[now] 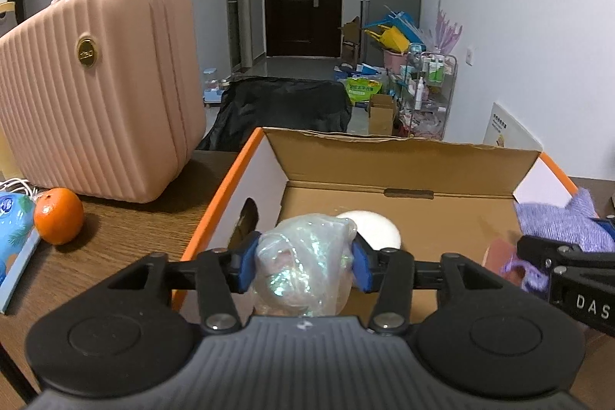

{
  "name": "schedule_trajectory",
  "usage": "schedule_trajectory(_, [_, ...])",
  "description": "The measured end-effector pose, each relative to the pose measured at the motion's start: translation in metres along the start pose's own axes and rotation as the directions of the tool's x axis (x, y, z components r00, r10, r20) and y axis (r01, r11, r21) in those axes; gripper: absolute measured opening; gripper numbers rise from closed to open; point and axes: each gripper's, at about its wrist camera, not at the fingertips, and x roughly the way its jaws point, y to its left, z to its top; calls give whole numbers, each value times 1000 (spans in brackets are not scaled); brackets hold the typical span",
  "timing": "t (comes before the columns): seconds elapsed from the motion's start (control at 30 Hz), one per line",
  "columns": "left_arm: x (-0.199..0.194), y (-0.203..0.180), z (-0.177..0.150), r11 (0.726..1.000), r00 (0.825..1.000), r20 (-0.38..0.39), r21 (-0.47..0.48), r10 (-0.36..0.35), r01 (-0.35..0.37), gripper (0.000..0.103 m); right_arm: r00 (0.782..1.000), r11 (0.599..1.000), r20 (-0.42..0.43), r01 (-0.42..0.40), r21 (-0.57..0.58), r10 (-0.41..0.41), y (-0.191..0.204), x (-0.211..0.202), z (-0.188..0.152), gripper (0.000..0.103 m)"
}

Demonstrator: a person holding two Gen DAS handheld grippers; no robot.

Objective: Organize soft objects
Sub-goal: 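Open the left gripper over the box while the right gripper releases the purple bag inside, then withdraw both open grippers from the box back over the table items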

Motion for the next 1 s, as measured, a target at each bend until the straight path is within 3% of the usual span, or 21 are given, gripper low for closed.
schedule_trajectory(0.1, [-2,2,0,1000,1000,3,-16,1,-1,64,1000,1000,7,11,-1,-11,0,-1,-1,63])
schedule_trajectory(0.17, [-4,4,1,1000,1000,8,-20,-4,4,86,1000,1000,26,17,10,-17,-1,-4,0,89])
schedule_trajectory(0.23, [-7,4,1,1000,1000,20,-14,5,-5,101,999,1000,43,12,15,-13,-3,-6,0,96])
schedule_trajectory(0.4, [-16,8,2,999,998,63,-45,26,-23,103,999,1000,47,15,18,-15,-6,-9,1,102])
schedule_trajectory(1.0, [-37,13,8,999,997,72,-32,3,0,103,995,999,85,52,-11,-51,-13,-39,5,103])
